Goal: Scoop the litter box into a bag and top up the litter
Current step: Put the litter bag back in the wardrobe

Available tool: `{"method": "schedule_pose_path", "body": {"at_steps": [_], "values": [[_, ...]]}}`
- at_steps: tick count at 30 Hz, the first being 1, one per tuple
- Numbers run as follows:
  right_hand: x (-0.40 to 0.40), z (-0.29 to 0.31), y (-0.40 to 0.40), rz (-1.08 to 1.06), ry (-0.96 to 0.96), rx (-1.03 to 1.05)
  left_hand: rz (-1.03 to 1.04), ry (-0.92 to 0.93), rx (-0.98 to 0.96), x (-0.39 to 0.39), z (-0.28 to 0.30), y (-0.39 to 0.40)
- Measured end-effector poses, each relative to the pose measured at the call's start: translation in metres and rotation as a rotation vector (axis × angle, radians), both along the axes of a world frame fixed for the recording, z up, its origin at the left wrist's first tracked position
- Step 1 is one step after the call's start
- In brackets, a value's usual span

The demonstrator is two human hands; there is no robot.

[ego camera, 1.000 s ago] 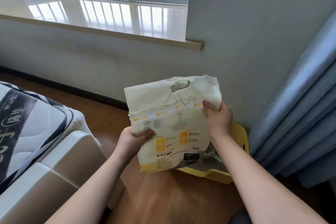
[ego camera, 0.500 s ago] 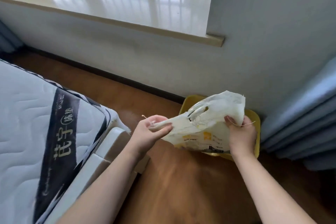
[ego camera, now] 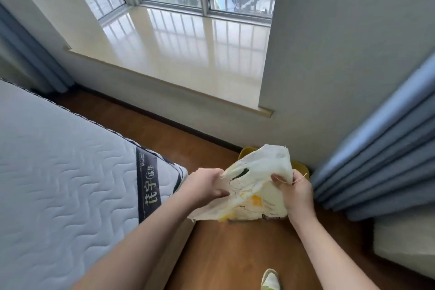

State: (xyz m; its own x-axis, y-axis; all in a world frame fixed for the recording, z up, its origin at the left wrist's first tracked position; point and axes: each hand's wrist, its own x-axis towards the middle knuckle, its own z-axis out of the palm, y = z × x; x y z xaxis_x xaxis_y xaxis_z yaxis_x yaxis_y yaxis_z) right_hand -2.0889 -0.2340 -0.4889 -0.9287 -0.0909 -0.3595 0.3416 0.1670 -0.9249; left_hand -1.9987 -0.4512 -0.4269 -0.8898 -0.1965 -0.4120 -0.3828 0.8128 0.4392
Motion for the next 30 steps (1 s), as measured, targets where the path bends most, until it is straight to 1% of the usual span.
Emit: {"method": "schedule_pose_path", "body": {"at_steps": [3,5,8,12,15,18,20,23,25,26,28,30], "values": [[0.018,0.055,0.008,0.033,-0.008,0.007,0.095,0.083,0.084,0.025,0.047,0.003],[0.039,0.093,0.013,0.055,0.004,0.014,0.106,0.187,0.025,0.043,0.079,0.007],[0.068,0.139,0.018,0.074,0.063,0.034,0.043,0.304,-0.081,0.070,0.121,0.011],[0.101,0.185,0.025,0.111,0.173,0.075,0.002,0.435,-0.130,0.098,0.170,0.012],[0.122,0.216,0.029,0.090,0.218,0.044,-0.043,0.557,-0.157,0.114,0.204,0.018],[0.135,0.236,0.036,0.103,0.235,0.014,-0.110,0.590,-0.225,0.126,0.232,0.028],[0.140,0.247,0.041,0.170,0.287,0.095,-0.123,0.592,-0.250,0.135,0.245,0.033],[0.143,0.269,0.049,0.253,0.360,0.315,-0.115,0.591,-0.275,0.150,0.254,0.037],[0.144,0.284,0.054,0.344,0.394,0.363,-0.086,0.596,-0.287,0.159,0.258,0.037],[0.143,0.291,0.055,0.413,0.441,0.418,-0.070,0.596,-0.295,0.163,0.259,0.036],[0.142,0.302,0.057,0.565,0.614,0.608,-0.050,0.589,-0.331,0.172,0.261,0.035],[0.137,0.308,0.053,0.714,0.830,0.771,-0.051,0.573,-0.393,0.181,0.263,0.039]]}}
